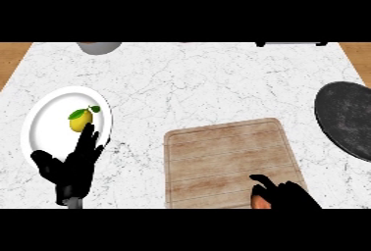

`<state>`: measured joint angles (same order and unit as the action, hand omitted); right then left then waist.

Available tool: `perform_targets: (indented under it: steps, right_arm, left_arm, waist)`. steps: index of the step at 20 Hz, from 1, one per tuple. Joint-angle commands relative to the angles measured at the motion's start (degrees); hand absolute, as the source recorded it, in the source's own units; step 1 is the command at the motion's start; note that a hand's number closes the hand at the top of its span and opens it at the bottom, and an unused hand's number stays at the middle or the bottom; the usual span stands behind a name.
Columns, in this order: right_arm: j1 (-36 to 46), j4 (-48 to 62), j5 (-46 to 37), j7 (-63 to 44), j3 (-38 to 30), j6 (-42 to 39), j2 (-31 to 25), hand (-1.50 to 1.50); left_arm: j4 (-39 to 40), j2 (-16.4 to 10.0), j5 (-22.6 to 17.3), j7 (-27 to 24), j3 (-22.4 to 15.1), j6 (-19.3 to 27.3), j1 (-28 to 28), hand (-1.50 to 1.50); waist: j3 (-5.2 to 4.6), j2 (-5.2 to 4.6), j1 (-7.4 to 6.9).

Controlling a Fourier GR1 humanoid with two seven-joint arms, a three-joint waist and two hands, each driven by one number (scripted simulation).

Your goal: Pick the sweet potato from the cutting board and place it in the pan

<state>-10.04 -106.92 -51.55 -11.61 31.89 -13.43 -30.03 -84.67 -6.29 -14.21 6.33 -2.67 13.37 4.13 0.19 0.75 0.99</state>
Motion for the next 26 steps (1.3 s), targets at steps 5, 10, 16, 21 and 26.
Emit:
perform_targets:
  steps: [5, 10, 16, 21, 26]
  right_arm:
    - [-12.72, -13.99, -5.90, 4.00, -4.29, 12.76, -7.58, 1.50]
    - [-12.56, -25.37, -6.25, -1.08, -11.08, 19.20, -3.68, 1.50]
    - [-15.33, -33.38, 5.82, -2.68, -23.30, 16.40, -4.38, 1.50]
    - [-11.03, -27.15, 8.02, -3.14, -27.44, 15.68, -0.96, 1.50]
    - [-2.62, -19.30, 22.78, 0.58, -38.78, 10.54, -3.20, 1.50]
  left_arm:
    - [3.14, 0.93, -0.11, -0.83, 1.07, -0.02, 0.14, 0.00]
    - [-0.44, 0.95, 0.53, 1.33, -0.48, 0.69, 2.64, 0.00]
    - [1.07, 1.24, 1.50, 0.26, -0.28, 0.84, 0.42, 0.00]
    - [0.89, 2.66, 3.19, 0.60, -2.21, 1.97, 1.86, 0.00]
    - [1.73, 1.94, 1.19, -0.70, -0.77, -0.80, 1.27, 0.00]
  waist:
    - [-0.21, -0.49, 0.37]
    - [-0.21, -0.22, 0.97]
    - [-0.20, -0.70, -0.17]
    - [-0.18, -0.79, -0.93]
    - [-0.18, -0.87, -1.30]
